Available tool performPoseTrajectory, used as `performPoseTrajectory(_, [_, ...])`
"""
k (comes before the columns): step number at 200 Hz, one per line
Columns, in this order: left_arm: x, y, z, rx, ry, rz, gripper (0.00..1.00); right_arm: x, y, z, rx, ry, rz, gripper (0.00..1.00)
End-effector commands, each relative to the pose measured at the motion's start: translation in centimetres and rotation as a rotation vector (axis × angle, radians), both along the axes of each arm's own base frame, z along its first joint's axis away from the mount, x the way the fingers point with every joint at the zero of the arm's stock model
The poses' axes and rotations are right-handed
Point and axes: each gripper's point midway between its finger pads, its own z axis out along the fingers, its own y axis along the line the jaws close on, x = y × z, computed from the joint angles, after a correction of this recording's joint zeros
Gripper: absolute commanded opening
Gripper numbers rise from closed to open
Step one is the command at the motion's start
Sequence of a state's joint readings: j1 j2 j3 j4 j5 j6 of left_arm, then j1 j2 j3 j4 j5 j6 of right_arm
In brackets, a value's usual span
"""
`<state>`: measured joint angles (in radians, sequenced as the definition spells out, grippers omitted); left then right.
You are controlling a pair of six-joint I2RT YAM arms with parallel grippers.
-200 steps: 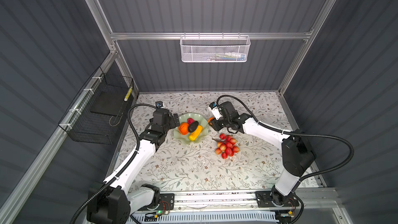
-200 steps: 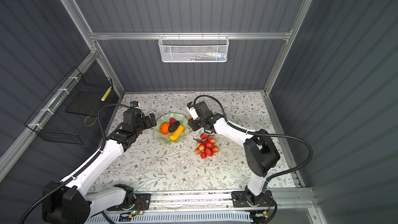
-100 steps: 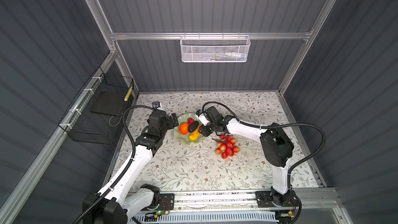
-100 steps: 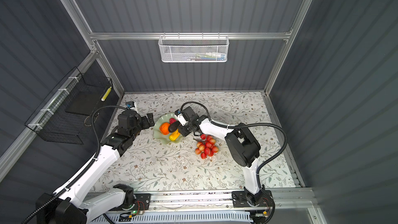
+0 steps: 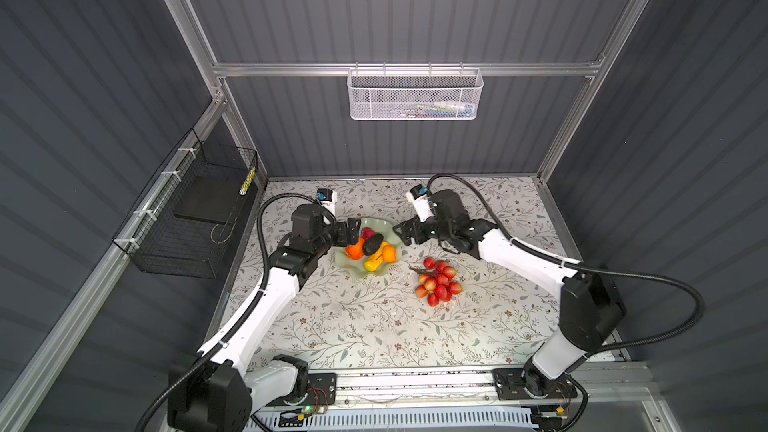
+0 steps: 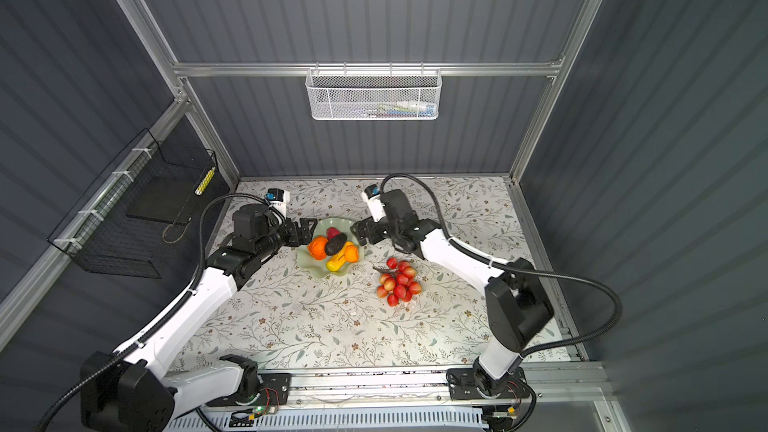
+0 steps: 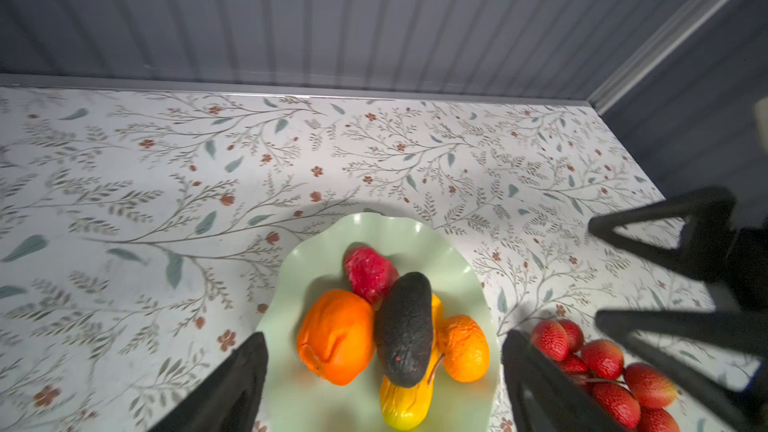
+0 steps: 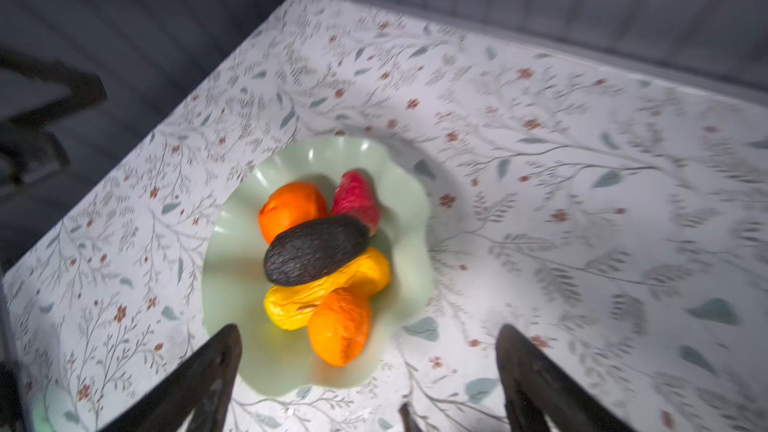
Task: Place and organize the fake fruits in the fruit bowl
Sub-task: 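Reach the left gripper to the red lychee bunch and grasp its stem, then carry the lychee bunch with the left gripper and release it onto the bowl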
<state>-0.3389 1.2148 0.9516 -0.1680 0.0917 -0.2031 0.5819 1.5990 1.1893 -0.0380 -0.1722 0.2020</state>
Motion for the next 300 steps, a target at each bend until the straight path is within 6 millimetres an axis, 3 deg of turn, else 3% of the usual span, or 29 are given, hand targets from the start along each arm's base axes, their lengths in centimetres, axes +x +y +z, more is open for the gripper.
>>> performPoseTrajectory(1, [-1.6, -4.9, -0.5, 0.055, 0.038, -0.191, 0.88, 2.2, -5.5, -0.7, 0.113, 0.042, -0.205, 0.98])
performPoseTrajectory(26, [-3.4, -10.9, -2.9, 0.153, 0.121, -0.328, 0.88, 2.9, -11.6, -2.0, 0.137, 0.090, -0.378, 0.99])
performPoseTrajectory(54, [-5.6, -16.4, -5.2, 0.237, 0.162, -0.433, 0.89, 2.3, -15.6, -2.5, 0.160, 0.094, -0.497, 0.99])
performPoseTrajectory(87, [-7.7, -21.9, -8.4, 0.270, 0.221, -0.540, 0.90, 1.5, -18.1, -3.3, 0.204, 0.111, -0.569, 0.99])
performPoseTrajectory(126, [-8.3, -25.1, -11.8, 0.334, 0.257, -0.567, 0.91, 0.9, -19.2, -4.3, 0.242, 0.142, -0.586, 0.99])
performPoseTrajectory(132, [-7.9, -26.1, -10.8, 0.310, 0.232, -0.573, 0.92, 0.9, -19.3, -4.4, 0.245, 0.147, -0.588, 0.99])
performPoseTrajectory(178, [-8.4, -27.9, -12.6, 0.316, 0.269, -0.611, 0.91, 0.7, -20.1, -5.0, 0.266, 0.158, -0.601, 0.99])
performPoseTrajectory(221, [-8.8, -28.6, -14.3, 0.334, 0.314, -0.634, 0.75, 0.8, -20.6, -5.6, 0.286, 0.180, -0.611, 0.99])
performPoseTrajectory(266, [-9.6, -28.8, -15.1, 0.358, 0.331, -0.660, 0.79, 0.9, -20.8, -6.0, 0.313, 0.197, -0.614, 0.99])
performPoseTrajectory(300, [-9.5, -28.5, -15.4, 0.372, 0.334, -0.652, 0.58, 0.9, -20.9, -6.2, 0.330, 0.205, -0.617, 0.99])
